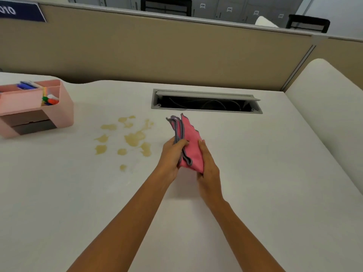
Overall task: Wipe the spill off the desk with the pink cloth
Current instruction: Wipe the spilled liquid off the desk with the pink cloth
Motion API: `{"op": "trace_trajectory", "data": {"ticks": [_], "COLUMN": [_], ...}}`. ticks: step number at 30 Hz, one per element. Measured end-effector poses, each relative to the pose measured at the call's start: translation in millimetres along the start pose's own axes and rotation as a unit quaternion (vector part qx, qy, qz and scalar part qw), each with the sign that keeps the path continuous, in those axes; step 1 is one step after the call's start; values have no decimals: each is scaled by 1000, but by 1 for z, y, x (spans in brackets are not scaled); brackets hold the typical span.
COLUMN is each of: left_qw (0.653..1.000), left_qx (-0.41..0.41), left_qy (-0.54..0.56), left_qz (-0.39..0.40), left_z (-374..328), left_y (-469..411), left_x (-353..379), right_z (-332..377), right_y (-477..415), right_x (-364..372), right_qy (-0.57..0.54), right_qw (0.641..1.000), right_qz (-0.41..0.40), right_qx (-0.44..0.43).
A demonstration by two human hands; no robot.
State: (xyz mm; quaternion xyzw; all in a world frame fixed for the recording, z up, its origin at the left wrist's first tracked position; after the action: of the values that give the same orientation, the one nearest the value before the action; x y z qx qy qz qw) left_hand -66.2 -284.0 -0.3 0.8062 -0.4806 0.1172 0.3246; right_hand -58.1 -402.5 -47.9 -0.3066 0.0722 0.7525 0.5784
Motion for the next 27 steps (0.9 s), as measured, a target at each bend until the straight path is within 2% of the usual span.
{"op": "trace_trajectory", "data": {"ticks": [4, 7, 9, 12, 14, 17, 19, 22, 24, 27], "left_qw": [994, 974, 945, 898, 859, 790, 753, 701, 674, 657], "left_qx": [63, 91, 116, 160, 186, 210, 206, 188, 187, 181], "left_qy": [-64, -166, -248, -305, -354, -440, -498, -580, -623, -649], "left_qz": [-68, -125, -181, -274, -319, -371, -377, -371, -351, -337], "left_z": [-11, -14, -17, -22, -25, -31, -32, -31, -28, -21], "left_y": [3, 10, 21, 36, 42, 50, 51, 47, 45, 41], "left_x": [-40, -77, -101, -137, -157, -186, -206, -233, -244, -250], "right_z": [13, 17, 18, 21, 17, 20, 27, 32, 27, 22], "right_y": [-2, 6, 14, 16, 15, 11, 6, -13, -25, -34], "right_x": [24, 49, 65, 72, 71, 75, 81, 86, 93, 107], "right_qy": [112, 210, 226, 284, 262, 297, 272, 254, 320, 404], "right_qw": [990, 964, 955, 937, 933, 902, 902, 931, 925, 899], "right_qz": [50, 130, 171, 190, 240, 298, 324, 258, 204, 163], "right_qx": [-71, -100, -84, -69, -59, -94, -87, -39, -30, -42]}}
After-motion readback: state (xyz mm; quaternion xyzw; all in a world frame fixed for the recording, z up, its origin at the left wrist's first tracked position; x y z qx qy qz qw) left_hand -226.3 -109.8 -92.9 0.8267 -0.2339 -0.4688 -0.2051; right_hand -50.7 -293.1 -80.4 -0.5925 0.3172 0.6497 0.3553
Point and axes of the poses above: each hand's wrist, its own y-axis away from the middle knuckle, its own x-axis out of the palm, z = x × y, the point moved 3 cm from there along -y, towards the middle knuckle, and after that the axes turned 9 degrees about y, right-handed, at the moved point
